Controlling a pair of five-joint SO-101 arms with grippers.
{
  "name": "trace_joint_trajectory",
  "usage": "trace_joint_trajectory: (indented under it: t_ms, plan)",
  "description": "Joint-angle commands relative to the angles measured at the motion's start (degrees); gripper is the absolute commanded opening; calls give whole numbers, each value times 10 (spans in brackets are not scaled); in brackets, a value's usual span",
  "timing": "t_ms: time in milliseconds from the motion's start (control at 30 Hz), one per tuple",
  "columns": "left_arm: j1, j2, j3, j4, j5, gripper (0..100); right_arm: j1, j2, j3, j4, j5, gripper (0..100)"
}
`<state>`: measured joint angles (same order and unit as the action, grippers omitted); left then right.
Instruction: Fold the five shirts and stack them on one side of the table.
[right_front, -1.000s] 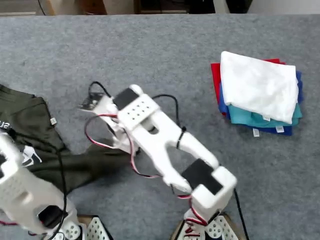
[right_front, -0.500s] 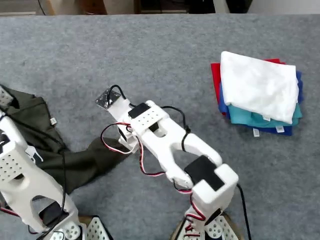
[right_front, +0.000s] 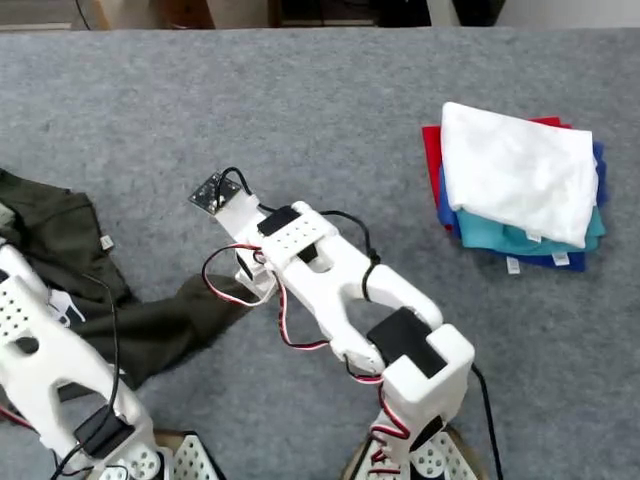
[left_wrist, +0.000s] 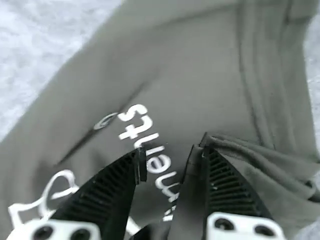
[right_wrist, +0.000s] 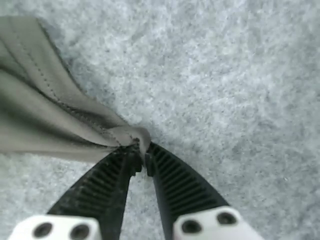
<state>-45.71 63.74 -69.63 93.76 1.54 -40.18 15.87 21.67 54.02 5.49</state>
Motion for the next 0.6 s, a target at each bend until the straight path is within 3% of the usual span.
trace_joint_trajectory:
  t_ms: [0,333,567]
  plan:
    - [29,22,-66,0,18,188,10,14,-17,-15,-4,3]
    - [116,43,-178,61,88,188,10,25,-29,-12,-4,3]
    - [105,36,-179,61,86,192,10,27,-29,-11,-4,3]
